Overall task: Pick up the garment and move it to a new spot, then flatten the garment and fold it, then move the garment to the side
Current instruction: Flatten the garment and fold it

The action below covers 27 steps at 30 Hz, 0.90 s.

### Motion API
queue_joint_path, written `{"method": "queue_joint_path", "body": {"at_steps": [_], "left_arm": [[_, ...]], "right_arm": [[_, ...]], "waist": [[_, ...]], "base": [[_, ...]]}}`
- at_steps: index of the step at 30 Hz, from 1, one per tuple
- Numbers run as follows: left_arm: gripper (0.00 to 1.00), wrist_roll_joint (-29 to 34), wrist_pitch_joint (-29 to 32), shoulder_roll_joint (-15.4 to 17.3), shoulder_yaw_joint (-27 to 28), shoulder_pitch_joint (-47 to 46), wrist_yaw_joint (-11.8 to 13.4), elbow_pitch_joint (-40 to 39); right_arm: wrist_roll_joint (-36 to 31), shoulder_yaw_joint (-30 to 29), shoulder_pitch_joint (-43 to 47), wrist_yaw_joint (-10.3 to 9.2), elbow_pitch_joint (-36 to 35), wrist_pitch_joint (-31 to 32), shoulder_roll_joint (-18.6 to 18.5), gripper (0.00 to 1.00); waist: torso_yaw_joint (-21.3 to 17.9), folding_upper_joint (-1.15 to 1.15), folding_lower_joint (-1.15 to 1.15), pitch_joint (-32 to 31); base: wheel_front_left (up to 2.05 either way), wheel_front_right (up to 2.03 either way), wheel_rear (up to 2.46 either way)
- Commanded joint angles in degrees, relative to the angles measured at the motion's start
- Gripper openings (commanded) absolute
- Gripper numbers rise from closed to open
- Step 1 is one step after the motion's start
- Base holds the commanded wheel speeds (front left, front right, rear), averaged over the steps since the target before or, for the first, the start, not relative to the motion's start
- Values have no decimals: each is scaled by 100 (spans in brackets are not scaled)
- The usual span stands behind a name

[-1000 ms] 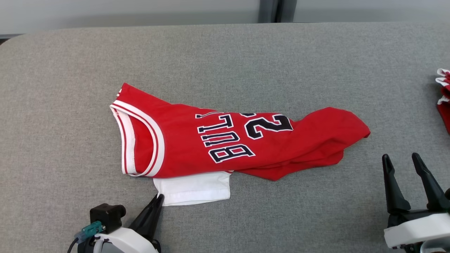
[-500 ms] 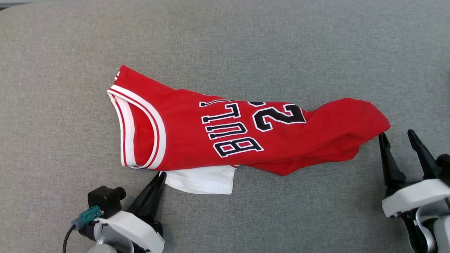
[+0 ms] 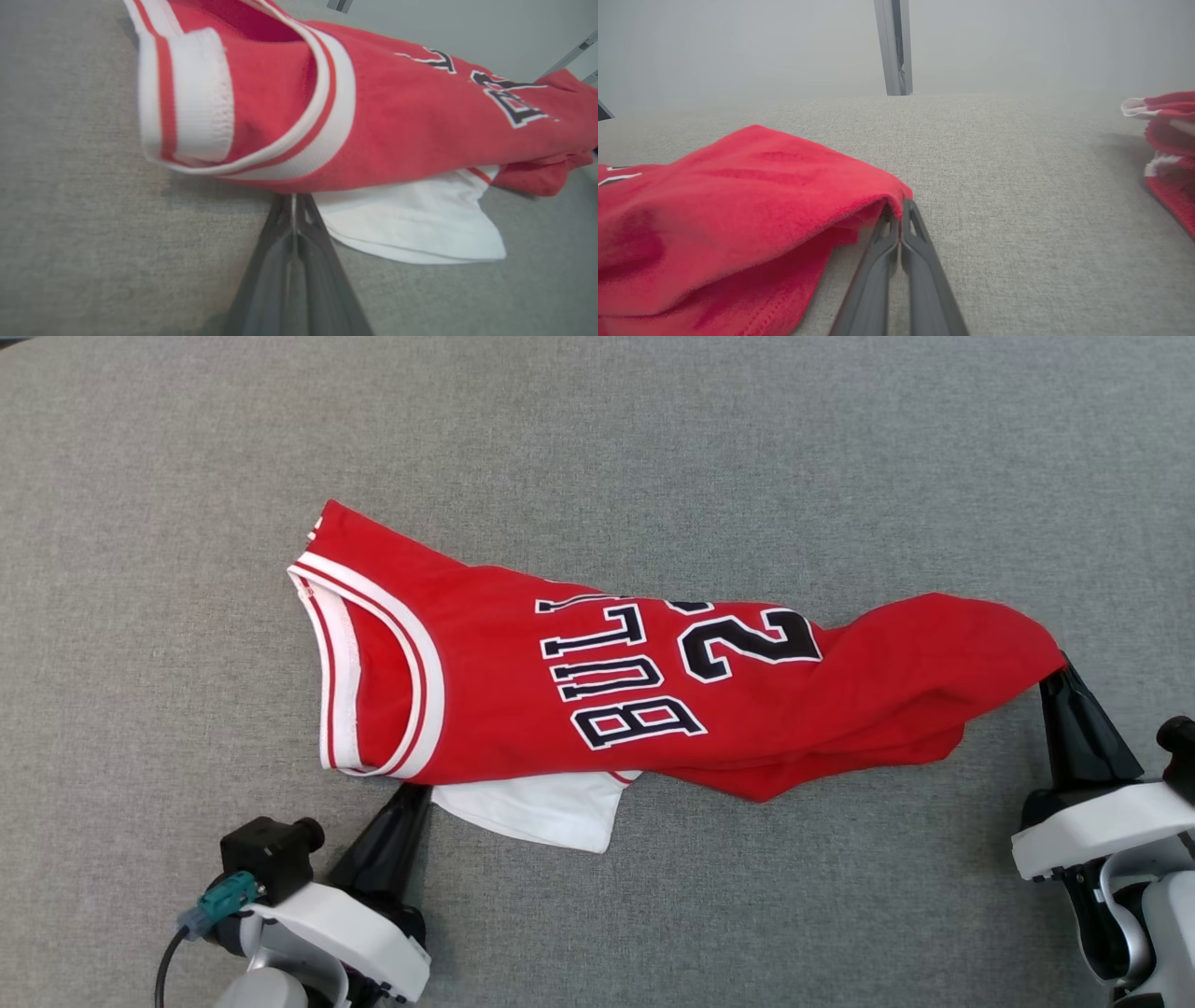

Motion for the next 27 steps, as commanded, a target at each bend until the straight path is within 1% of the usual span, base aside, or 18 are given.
{"method": "queue_joint_path", "body": {"at_steps": [1,5,10,11,13,14,19,23,27], "left_arm": [[0,-9,-64,86,49,-61,27,-22],[0,89,-214,241,142,-96,102,-531],[0,304,-126,557,282,-174,295,-1446],[0,304,-126,557,282,-174,295,-1446],[0,391,-45,680,361,-239,382,-1844],[0,449,50,783,428,-324,452,-2239],[0,554,245,1055,660,-744,558,-2955],[0,570,379,1219,821,-1244,541,-3303],[0,645,456,1316,925,-1893,507,-3588]], "right_arm": [[55,3,31,1,-57,-97,-49,0],[60,-57,221,1,-343,-124,-84,0],[-24,-185,369,1,-888,163,-161,0],[-24,-185,369,1,-888,163,-161,0],[-57,-249,371,1,-1115,328,-203,0],[-81,-288,347,1,-1385,494,-279,0],[-88,-376,187,0,-1971,934,-546,0],[7,-431,-51,0,-2389,1325,-802,0],[43,-458,-410,0,-2842,1568,-1092,0]], "waist": [[-26,0,0,-46],[-78,0,0,-222],[-134,0,0,-497],[-134,0,0,-497],[-154,0,0,-629],[-168,0,0,-741],[-173,0,0,-963],[-174,0,0,-1081],[-192,0,0,-1171]], "base": [[0,0,0],[0,0,0],[0,0,0],[0,0,0],[0,0,0],[0,0,0],[0,0,0],[0,0,0],[0,0,0]]}}
